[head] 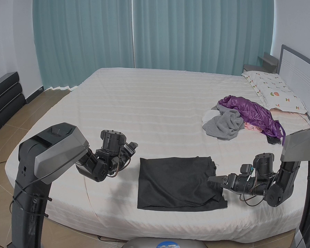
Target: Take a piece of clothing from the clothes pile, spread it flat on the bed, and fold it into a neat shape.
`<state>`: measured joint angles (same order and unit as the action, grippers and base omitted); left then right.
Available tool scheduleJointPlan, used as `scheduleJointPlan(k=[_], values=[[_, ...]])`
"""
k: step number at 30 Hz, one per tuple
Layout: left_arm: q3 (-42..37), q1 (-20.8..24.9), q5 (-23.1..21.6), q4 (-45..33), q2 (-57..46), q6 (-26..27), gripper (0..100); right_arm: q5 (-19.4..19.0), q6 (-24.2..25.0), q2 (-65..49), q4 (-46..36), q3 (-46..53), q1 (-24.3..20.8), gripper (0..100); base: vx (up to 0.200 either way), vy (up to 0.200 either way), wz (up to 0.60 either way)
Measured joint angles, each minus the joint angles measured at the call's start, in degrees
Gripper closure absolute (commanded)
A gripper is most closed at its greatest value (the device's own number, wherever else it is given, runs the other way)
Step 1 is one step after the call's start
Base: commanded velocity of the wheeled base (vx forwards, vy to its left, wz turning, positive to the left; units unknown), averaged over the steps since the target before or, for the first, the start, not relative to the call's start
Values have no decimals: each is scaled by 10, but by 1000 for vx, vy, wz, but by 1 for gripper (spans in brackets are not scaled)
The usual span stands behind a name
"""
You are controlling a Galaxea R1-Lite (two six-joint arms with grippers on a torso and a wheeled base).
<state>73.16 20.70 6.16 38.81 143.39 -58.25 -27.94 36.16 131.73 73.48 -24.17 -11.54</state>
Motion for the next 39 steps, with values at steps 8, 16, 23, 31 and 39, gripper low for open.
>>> scheduleJointPlan(k=[8, 16, 23, 31, 39], values=[[0, -3, -1, 0, -4, 0, 0, -4, -28, 22, 6, 9, -7, 100, 0, 0, 0], [1, -2, -1, -1, -3, 0, 0, -4, -36, 29, 7, 18, -8, 100, 0, 0, 0], [2, -2, -2, -1, -3, 0, 0, -1, -56, 21, 6, 29, 0, 100, 0, 0, 0], [3, -2, -2, -1, -2, 1, 0, -1, -81, -1, 5, 57, 7, 100, 0, 0, 0], [3, -2, -2, -1, -2, 1, 0, -1, -144, -7, 1, 76, 20, 100, 0, 0, 0]])
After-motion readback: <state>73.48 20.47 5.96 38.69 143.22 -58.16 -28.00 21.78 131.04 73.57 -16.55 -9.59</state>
